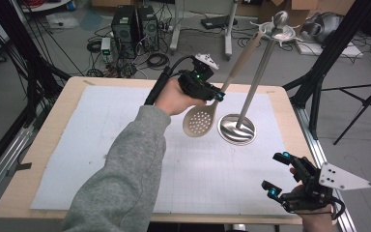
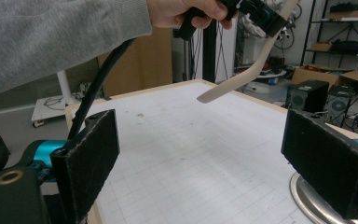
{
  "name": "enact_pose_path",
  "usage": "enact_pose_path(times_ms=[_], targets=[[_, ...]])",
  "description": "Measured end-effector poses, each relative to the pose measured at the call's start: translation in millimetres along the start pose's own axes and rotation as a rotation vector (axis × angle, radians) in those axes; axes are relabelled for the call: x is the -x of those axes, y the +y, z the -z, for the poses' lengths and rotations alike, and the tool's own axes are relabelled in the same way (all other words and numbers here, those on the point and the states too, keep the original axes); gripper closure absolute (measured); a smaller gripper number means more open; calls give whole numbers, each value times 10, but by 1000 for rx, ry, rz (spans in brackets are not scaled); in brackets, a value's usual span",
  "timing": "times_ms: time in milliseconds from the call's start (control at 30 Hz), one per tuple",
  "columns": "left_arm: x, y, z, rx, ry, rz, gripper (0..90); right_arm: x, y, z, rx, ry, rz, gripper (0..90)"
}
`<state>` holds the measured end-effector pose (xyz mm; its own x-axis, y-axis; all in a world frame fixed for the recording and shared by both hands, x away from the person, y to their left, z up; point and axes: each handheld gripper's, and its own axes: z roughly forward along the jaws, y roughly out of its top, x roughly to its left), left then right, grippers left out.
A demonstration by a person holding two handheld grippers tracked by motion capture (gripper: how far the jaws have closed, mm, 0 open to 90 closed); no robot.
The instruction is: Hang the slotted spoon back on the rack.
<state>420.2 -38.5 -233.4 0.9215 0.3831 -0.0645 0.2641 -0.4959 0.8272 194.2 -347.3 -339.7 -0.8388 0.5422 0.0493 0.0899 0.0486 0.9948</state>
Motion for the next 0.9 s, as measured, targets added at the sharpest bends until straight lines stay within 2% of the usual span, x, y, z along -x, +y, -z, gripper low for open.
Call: enact_pose_path(times_ms=[900], targets=[[32,49,-249,-6,3,20,771,-22,4,39,-1,-5,4,102]])
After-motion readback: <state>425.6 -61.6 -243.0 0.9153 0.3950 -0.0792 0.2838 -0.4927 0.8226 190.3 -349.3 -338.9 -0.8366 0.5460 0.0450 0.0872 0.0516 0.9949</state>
